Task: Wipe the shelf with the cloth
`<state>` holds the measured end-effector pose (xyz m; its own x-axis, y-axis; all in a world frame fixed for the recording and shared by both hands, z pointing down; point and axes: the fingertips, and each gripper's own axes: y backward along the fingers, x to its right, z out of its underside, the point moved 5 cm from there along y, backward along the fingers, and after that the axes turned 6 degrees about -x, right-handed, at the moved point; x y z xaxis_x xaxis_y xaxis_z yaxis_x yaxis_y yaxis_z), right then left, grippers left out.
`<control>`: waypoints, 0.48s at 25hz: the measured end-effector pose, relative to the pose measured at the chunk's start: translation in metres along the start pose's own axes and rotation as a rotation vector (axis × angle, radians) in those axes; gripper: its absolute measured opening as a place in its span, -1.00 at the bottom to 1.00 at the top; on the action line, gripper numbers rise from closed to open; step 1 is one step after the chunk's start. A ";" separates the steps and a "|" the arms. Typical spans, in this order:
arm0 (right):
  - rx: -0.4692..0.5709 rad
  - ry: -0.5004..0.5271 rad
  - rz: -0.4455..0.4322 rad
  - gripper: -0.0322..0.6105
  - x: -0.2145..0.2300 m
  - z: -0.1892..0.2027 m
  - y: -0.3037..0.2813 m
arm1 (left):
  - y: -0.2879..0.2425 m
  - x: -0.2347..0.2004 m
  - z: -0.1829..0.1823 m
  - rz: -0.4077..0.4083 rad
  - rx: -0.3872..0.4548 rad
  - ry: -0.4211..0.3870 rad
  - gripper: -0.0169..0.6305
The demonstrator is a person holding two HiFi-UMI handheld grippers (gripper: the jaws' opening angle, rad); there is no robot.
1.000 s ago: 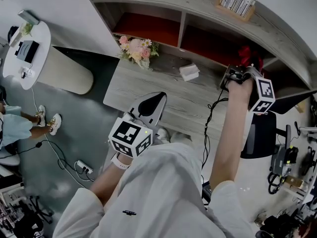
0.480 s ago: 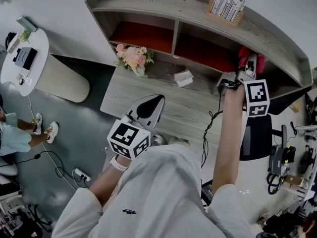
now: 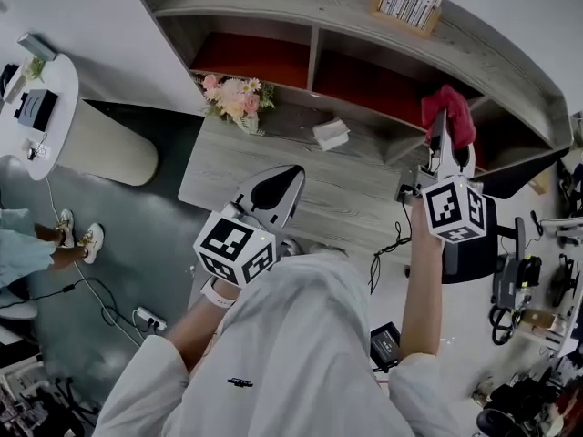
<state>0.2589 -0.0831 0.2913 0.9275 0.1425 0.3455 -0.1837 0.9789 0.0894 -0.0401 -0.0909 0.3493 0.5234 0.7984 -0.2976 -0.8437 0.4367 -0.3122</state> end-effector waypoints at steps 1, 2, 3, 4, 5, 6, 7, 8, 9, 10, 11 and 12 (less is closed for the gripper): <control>-0.016 0.029 -0.015 -0.58 -0.002 -0.001 0.005 | 0.000 0.000 0.000 0.001 0.004 0.002 -0.94; -0.033 0.048 -0.029 -0.58 -0.004 -0.002 0.010 | 0.001 0.000 -0.001 0.002 0.008 0.005 -0.94; -0.047 0.060 -0.043 -0.58 -0.006 -0.003 0.015 | 0.002 0.000 -0.002 0.001 0.014 0.008 -0.94; -0.057 0.072 -0.058 -0.58 -0.007 -0.004 0.019 | 0.002 0.000 -0.002 0.000 0.019 0.011 -0.94; -0.066 0.088 -0.072 -0.58 -0.008 -0.005 0.023 | 0.003 -0.001 -0.002 -0.003 0.023 0.014 -0.94; -0.075 0.110 -0.086 -0.58 -0.009 -0.004 0.028 | 0.003 -0.001 -0.001 -0.004 0.024 0.018 -0.94; -0.085 0.138 -0.101 -0.58 -0.010 -0.003 0.034 | 0.004 0.000 0.001 -0.004 0.023 0.020 -0.94; -0.098 0.168 -0.116 -0.58 -0.012 -0.002 0.041 | 0.006 0.001 0.003 -0.003 0.020 0.022 -0.94; -0.115 0.201 -0.132 -0.58 -0.015 -0.002 0.048 | 0.008 0.001 0.004 -0.003 0.018 0.022 -0.94; -0.136 0.235 -0.147 -0.58 -0.019 -0.001 0.056 | 0.010 0.000 0.005 -0.006 0.016 0.020 -0.94; -0.158 0.267 -0.162 -0.58 -0.023 0.002 0.064 | 0.013 -0.001 0.005 -0.010 0.014 0.018 -0.94; -0.180 0.292 -0.175 -0.58 -0.024 0.006 0.072 | 0.015 -0.002 0.006 -0.015 0.011 0.016 -0.94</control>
<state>0.2213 -0.0168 0.2946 0.9982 -0.0188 0.0567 0.0217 0.9985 -0.0509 -0.0543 -0.0834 0.3505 0.5373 0.7854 -0.3073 -0.8372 0.4530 -0.3063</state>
